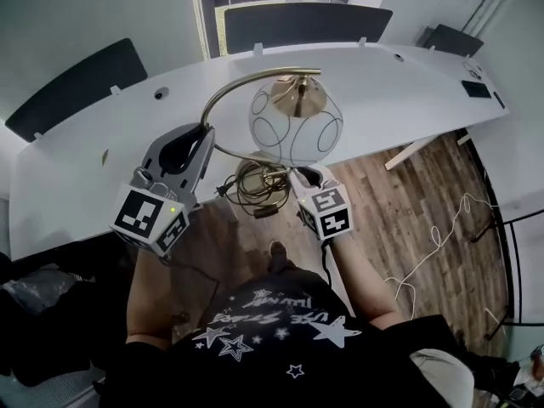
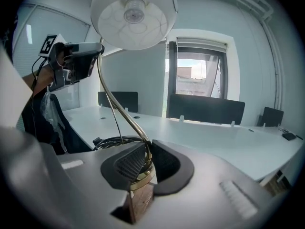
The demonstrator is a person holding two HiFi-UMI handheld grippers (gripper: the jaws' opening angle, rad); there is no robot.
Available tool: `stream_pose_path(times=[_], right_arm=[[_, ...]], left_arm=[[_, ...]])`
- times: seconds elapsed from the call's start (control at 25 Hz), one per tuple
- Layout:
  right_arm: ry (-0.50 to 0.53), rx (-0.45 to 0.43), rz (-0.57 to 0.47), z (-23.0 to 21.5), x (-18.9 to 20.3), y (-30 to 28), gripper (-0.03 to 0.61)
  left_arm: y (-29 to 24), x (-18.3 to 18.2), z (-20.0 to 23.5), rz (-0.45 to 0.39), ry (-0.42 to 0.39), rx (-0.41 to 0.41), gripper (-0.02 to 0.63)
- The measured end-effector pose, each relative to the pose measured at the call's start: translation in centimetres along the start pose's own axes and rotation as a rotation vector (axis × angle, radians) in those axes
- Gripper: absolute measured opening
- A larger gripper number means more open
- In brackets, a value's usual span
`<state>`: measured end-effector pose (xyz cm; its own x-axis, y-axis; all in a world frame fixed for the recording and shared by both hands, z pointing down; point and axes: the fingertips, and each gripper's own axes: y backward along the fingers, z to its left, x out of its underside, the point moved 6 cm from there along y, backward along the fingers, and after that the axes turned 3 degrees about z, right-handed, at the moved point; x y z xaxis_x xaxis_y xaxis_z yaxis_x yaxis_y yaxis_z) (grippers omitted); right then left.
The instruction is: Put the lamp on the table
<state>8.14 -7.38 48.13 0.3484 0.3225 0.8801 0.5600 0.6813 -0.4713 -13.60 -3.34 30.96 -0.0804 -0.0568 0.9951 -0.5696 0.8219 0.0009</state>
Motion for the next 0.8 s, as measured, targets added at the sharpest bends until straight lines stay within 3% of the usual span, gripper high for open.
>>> stream_pose_path(times=[0.32,0.64,0.8], right_arm=[[0.002,-0.08,-0.007,-6.3,-2.4,-4.4,0.041],[0.02,-0.141,-0.003,-10.2,-3.9,-9.4,0.041],[0.025,-0.153,-0.012,-10.7,-3.6,-9.8,0.041]], left_arm=[[-6.9,-1.1,1.9,0.031,-0.026,-0.054,0.034],[-10.6,0.3,4.9,0.065,0.003,-0.131,0.034],[-10.7,0.5,4.4,0.081,0.006,-0.153,0.034]])
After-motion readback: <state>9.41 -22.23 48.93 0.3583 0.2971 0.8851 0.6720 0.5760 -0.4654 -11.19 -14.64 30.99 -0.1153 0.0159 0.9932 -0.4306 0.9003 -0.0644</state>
